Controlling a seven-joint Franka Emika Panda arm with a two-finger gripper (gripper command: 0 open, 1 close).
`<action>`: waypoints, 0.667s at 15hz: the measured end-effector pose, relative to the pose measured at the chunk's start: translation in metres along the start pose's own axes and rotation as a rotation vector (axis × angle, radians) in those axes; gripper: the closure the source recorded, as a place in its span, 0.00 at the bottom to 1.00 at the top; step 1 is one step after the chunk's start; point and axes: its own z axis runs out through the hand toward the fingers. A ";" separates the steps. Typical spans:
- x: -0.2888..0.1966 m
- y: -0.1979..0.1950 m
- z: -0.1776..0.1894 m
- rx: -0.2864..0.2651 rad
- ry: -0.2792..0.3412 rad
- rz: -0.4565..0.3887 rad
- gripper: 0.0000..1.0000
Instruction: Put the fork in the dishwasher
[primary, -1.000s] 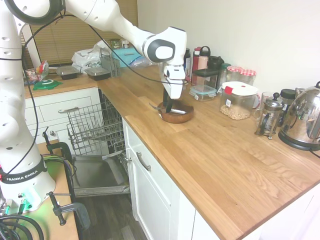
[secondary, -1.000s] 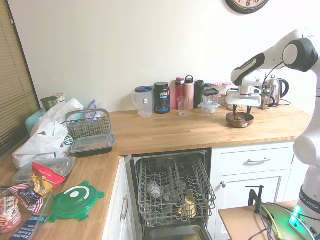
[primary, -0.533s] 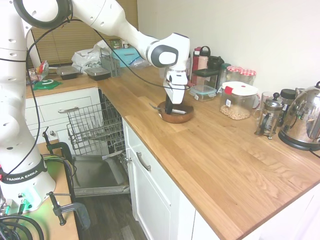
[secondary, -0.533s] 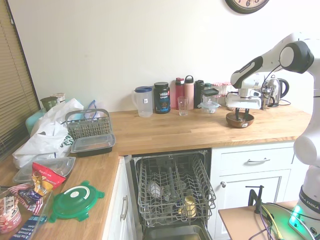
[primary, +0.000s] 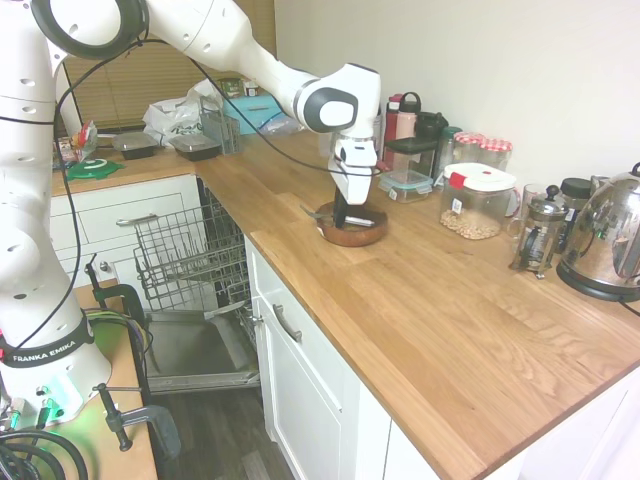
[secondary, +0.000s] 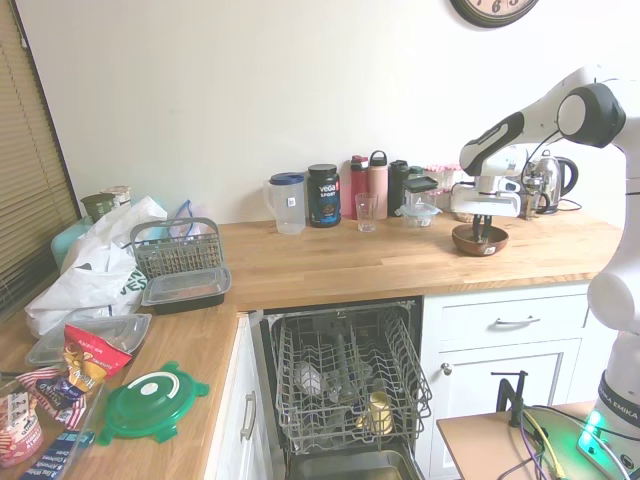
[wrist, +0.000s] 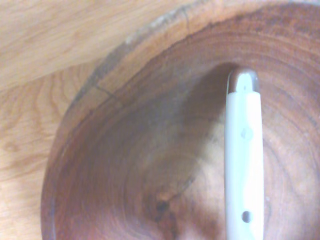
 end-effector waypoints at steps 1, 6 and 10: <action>0.000 0.000 0.000 0.001 0.000 0.001 1.00; -0.007 0.016 -0.032 0.081 0.050 -0.007 1.00; -0.083 0.044 -0.104 0.168 0.223 -0.070 1.00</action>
